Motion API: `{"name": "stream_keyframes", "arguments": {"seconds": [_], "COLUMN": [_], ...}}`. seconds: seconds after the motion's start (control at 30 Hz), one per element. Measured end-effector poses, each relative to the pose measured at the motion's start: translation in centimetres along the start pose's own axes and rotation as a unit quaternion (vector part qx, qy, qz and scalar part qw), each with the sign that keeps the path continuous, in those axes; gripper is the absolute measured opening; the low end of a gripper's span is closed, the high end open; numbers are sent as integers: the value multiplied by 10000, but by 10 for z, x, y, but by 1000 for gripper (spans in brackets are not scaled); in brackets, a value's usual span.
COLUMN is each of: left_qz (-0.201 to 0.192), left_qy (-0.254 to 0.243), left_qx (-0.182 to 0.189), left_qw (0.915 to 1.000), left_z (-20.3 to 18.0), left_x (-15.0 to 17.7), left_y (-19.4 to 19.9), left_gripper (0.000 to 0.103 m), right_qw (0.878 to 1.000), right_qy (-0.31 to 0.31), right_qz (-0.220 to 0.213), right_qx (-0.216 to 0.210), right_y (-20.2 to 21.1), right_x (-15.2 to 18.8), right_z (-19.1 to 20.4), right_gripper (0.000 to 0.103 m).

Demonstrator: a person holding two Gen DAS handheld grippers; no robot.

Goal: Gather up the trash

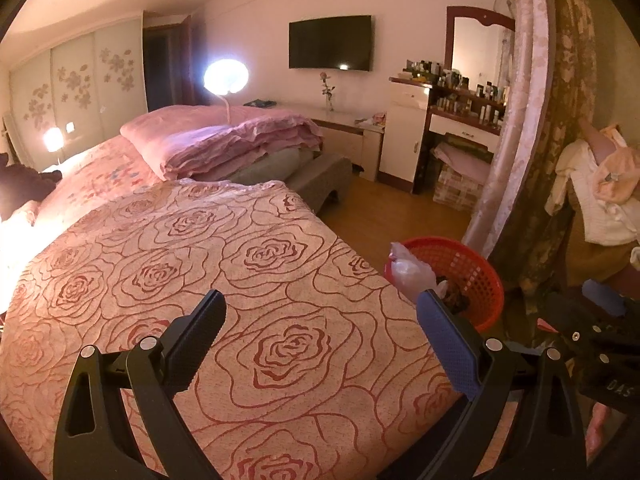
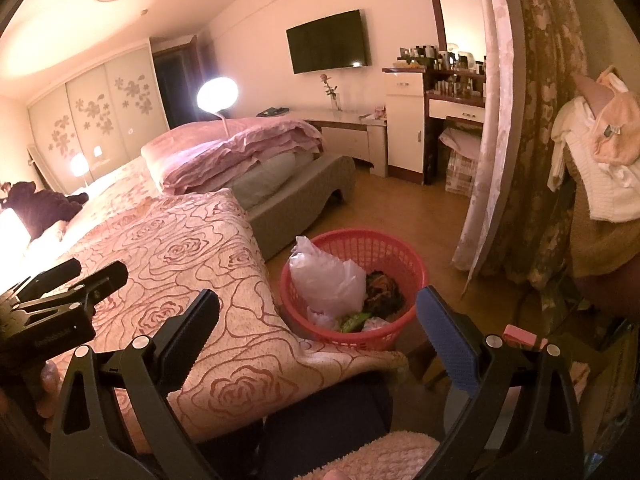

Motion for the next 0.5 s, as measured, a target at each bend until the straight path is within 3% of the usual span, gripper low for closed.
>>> {"name": "stream_keyframes", "arguments": {"seconds": [0.3,0.5], "left_qz": [79,-26], "left_qy": [60,242], "left_qx": [-51,-470], "left_qw": [9999,9986], "left_z": [4,40], "left_x": [-5,-10], "left_y": [1,8], "left_gripper": [92,92], "right_qw": [10000,9997], "right_qy": [-17,189], "right_qz": [54,134], "right_qx": [29,-93], "right_y": [-7,-17], "right_x": [7,15], "right_z": [-3,8], "right_gripper": [96,96]}}
Point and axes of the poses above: each gripper's, at about its wrist camera, not at the fingertips, and y roughly against the way its jaws point, z to its left, x to its underside, the point moved 7 cm from there along -y, roughly the way its jaws point, and after that the axes turned 5 degrees about y, right-handed, at the moved point
